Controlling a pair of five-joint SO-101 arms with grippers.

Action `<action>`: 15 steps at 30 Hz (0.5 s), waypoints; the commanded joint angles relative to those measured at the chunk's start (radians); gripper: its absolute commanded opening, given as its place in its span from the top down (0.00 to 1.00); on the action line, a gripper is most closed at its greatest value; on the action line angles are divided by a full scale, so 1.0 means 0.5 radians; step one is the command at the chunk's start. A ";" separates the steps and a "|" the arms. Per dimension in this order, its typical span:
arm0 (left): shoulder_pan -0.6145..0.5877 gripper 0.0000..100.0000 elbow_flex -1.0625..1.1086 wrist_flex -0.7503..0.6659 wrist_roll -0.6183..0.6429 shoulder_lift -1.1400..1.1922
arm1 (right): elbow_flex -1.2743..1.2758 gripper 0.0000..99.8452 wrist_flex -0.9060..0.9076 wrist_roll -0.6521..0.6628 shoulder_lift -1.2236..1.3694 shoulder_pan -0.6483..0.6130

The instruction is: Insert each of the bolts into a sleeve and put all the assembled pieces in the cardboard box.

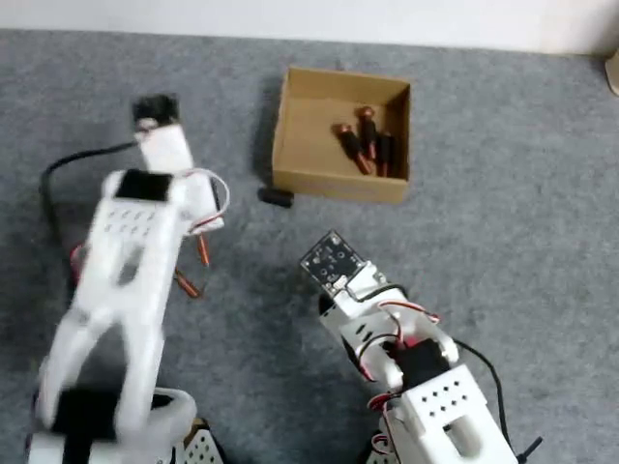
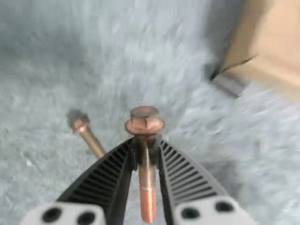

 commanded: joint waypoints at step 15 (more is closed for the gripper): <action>0.394 1.00 1.269 -0.951 0.006 -2.214 | 0.152 0.99 -0.084 -0.212 -1.125 -0.394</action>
